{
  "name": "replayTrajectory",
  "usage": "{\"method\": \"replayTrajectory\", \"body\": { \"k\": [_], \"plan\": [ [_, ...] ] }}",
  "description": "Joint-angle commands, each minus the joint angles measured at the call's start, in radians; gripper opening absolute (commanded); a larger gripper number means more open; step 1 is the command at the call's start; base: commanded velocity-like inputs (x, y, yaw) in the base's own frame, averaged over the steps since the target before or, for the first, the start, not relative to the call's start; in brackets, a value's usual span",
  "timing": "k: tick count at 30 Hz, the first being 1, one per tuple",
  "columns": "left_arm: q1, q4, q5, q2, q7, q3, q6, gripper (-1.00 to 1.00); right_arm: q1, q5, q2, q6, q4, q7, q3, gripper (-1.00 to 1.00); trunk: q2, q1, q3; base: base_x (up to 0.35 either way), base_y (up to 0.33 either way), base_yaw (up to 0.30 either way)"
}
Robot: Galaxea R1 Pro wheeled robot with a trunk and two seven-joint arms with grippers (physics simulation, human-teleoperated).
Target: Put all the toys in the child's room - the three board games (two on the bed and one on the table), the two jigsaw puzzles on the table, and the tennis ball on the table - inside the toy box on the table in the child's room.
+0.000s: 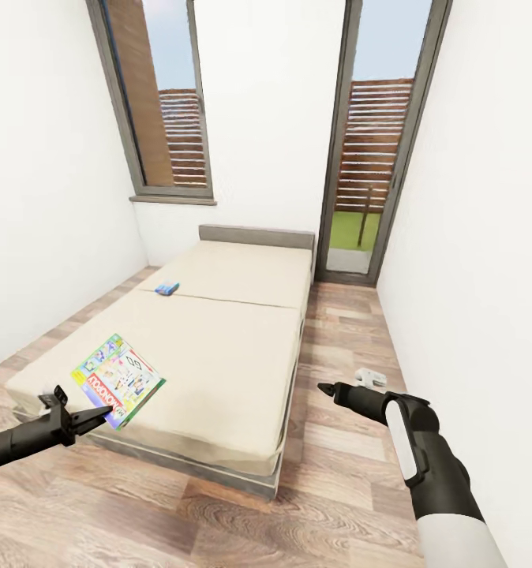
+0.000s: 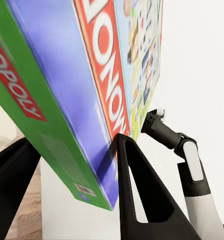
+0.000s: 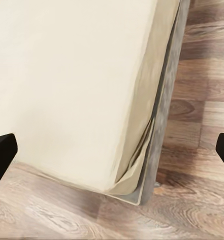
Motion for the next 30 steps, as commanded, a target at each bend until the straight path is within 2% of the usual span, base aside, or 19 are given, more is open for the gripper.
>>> {"method": "replayTrajectory", "body": {
  "k": [1, 30],
  "plan": [
    [-0.001, 0.000, -0.001, 0.000, -0.004, 0.000, 0.009, -1.00, -0.001, -0.003, 0.001, 0.006, -0.001, 0.003, -0.003, 1.00, 0.007, -0.004, 0.002, 0.000, 0.000, 0.289],
    [-0.001, 0.001, 0.000, 0.000, -0.004, 0.000, 0.007, -1.00, -0.001, -0.003, 0.001, 0.006, -0.001, 0.007, -0.003, 1.00, 0.210, -0.115, 0.093, 0.000, 0.000, 0.285]
  ]
}}
